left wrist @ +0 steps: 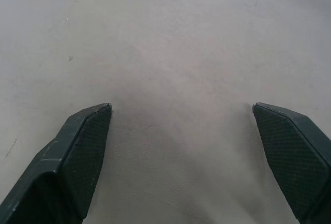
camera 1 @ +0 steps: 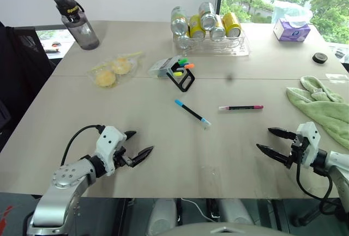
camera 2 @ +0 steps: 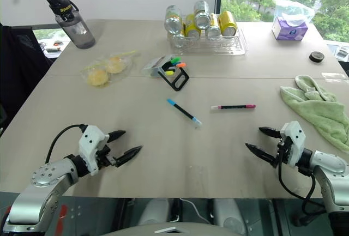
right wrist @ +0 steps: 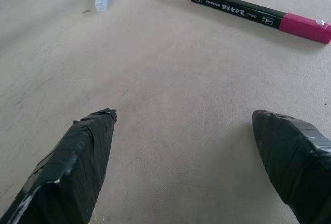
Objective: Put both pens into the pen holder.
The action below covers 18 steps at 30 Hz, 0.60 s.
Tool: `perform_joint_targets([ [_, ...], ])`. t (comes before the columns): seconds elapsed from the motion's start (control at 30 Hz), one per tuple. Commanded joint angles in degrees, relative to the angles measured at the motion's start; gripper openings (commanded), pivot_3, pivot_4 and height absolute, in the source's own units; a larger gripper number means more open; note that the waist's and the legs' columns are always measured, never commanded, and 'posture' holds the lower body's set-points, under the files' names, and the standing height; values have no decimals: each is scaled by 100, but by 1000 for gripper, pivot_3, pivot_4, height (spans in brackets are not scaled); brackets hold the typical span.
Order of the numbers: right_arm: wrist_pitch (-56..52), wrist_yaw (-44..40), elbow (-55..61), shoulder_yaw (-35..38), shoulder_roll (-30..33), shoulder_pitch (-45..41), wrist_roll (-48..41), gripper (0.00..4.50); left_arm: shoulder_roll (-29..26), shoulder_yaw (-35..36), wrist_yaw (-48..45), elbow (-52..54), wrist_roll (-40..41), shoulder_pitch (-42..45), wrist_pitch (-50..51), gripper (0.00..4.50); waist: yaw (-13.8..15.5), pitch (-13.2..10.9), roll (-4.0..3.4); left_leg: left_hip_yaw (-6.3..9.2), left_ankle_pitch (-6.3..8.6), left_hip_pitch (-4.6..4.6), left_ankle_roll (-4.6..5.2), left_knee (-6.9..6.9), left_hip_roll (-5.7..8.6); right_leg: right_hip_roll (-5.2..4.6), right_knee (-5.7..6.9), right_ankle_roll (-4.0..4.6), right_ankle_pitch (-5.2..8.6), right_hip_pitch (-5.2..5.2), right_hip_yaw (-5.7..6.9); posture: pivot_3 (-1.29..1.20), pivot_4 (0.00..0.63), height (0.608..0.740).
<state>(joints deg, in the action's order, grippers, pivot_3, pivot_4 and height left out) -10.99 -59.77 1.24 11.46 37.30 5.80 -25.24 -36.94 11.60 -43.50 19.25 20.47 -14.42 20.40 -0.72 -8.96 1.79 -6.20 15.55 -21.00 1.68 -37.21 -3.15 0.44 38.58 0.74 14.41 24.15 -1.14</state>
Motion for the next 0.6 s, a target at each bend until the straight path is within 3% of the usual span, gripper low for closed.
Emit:
perform_joint_targets([
  [0.03,127,-93,-17,19,97,-142,8,4470,30,-6,3,101,-2,9,-124,4500,-1,0,0,0,0,0,0,0,0,0,0,0,0,0,0,0,150,740],
  [0.6,168,-200,-159,66,140,-268,36,4470,65,2,-70,65,33,115,-168,4500,-2,0,0,6,0,-7,0,-1,0,0,-3,0,0,1,7,0,150,740],
])
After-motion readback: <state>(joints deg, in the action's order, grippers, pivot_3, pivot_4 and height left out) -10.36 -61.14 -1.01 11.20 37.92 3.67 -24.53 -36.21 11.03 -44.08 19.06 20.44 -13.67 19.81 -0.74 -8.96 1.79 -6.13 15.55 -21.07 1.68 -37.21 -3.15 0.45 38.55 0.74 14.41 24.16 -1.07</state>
